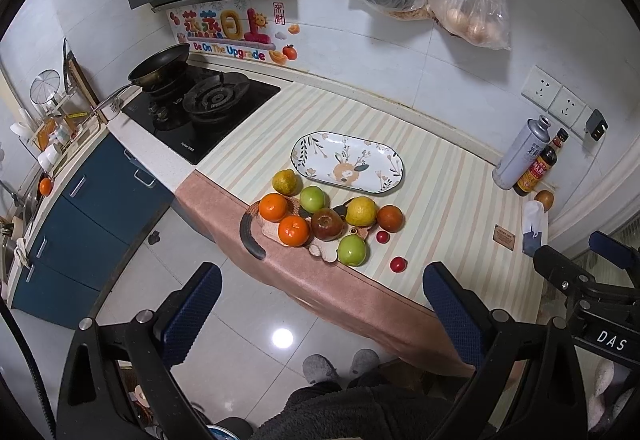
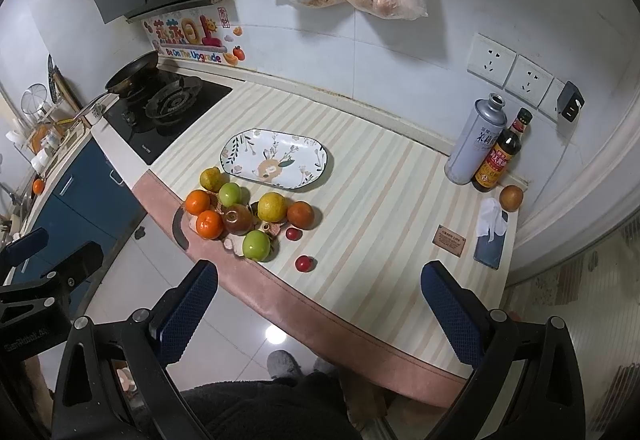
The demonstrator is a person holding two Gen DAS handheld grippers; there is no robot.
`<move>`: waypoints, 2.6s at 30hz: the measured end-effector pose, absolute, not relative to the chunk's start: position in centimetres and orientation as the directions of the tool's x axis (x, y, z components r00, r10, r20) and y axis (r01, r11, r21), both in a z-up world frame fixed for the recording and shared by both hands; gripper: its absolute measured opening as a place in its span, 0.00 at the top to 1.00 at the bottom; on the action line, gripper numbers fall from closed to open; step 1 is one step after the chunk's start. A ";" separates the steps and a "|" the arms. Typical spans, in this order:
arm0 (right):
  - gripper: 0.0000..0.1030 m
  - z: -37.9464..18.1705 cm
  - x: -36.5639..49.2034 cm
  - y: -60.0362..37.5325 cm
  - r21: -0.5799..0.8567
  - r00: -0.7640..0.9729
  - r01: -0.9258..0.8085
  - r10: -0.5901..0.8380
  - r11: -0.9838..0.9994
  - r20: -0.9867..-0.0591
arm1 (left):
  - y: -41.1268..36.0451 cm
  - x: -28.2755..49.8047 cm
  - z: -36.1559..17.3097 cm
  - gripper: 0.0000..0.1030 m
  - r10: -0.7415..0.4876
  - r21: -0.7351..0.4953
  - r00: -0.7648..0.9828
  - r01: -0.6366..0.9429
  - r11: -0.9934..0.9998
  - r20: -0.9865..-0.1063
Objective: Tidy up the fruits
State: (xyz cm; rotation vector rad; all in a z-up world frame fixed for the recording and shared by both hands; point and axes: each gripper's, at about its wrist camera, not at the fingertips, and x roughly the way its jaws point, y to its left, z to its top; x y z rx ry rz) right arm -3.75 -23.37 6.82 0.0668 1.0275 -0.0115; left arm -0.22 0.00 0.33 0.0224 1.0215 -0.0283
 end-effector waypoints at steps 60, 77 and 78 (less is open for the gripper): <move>0.00 7.4 -3.3 -22.7 0.052 0.529 0.033 0.027 0.998 -0.848 | -0.3 -0.1 1.8 0.01 -0.015 0.000 0.539 0.027 1.000 -0.842; 0.00 -1.3 3.0 -24.8 0.328 0.439 0.061 0.270 0.943 -0.857 | 2.1 5.5 -2.7 0.00 0.232 0.189 0.576 -0.135 0.973 -0.784; 0.00 -2.6 3.8 -24.7 0.343 0.416 0.060 0.289 0.937 -0.862 | 2.5 5.9 -3.5 0.00 0.252 0.206 0.567 -0.146 0.968 -0.785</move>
